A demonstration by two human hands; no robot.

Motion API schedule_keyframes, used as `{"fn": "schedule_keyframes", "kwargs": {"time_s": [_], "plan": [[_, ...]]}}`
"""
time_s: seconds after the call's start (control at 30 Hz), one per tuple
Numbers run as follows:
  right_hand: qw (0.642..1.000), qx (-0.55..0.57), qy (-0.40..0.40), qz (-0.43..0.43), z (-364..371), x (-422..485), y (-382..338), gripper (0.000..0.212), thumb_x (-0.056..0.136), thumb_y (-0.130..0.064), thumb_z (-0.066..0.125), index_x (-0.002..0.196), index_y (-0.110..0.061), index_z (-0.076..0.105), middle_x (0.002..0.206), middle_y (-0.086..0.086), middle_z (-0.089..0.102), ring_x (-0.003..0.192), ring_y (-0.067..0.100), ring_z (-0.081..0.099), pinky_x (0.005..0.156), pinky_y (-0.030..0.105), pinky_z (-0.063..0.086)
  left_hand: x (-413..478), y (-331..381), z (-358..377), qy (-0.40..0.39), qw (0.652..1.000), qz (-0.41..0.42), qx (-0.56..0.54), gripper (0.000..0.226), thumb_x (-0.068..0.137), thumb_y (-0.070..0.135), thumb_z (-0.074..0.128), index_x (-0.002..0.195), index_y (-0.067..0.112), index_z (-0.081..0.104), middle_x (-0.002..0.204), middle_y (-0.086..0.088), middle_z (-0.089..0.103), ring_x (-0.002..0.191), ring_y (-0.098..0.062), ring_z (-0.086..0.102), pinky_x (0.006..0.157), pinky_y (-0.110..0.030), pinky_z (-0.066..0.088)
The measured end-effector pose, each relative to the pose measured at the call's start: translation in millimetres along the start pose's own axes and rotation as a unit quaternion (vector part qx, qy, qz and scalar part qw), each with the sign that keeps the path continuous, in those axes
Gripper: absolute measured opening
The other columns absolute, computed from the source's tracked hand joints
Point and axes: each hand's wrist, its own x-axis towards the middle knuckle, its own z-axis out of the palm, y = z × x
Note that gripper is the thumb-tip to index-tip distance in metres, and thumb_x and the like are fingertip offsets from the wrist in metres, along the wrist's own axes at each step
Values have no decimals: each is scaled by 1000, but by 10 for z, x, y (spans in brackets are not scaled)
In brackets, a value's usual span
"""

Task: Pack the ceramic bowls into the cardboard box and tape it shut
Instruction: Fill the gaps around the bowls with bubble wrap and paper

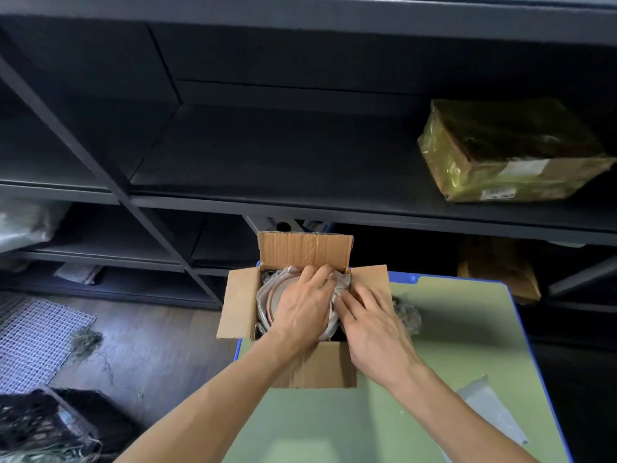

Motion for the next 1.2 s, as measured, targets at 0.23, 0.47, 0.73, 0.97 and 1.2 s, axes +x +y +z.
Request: {"fn": "schedule_keyframes", "kwargs": {"time_s": [0.23, 0.47, 0.73, 0.97, 1.2], "plan": [[1000, -13, -11, -5, 1, 63, 11, 44, 82, -13, 42, 117, -4, 68, 119, 9, 65, 128, 37, 44, 106, 47, 36, 46, -83, 5, -30, 999, 1, 12, 33, 85, 20, 54, 116, 23, 61, 100, 6, 70, 97, -22, 56, 67, -34, 55], [997, 61, 39, -4, -24, -162, 42, 34, 81, -9, 61, 115, -14, 67, 105, -4, 65, 107, 26, 52, 96, 37, 45, 86, -91, -45, -30, 999, 2, 29, 32, 94, 30, 43, 114, 31, 68, 103, 11, 71, 100, -21, 57, 70, -34, 54], [986, 124, 111, 1, -29, -483, 226, 30, 82, -11, 67, 111, -19, 69, 110, -10, 64, 102, 18, 54, 93, 30, 47, 114, -70, -68, -13, 999, -28, 22, 27, 93, 21, 55, 113, 32, 70, 104, 12, 70, 97, -20, 56, 64, -36, 54], [982, 136, 129, 11, 13, -556, 352, 23, 87, -16, 65, 110, -18, 69, 112, -11, 63, 104, 17, 53, 95, 28, 44, -18, 150, -121, 37, 999, 32, 8, 24, 91, 33, 52, 86, 24, 73, 101, 9, 71, 91, -19, 55, 76, -30, 46], [977, 159, 145, -7, 95, -639, 370, 22, 87, -13, 66, 108, -17, 72, 117, -9, 63, 104, 19, 55, 92, 31, 49, 98, 260, -118, 3, 999, -27, 42, 22, 91, 39, 53, 79, 24, 64, 89, 9, 69, 88, -20, 53, 71, -33, 42]]}}
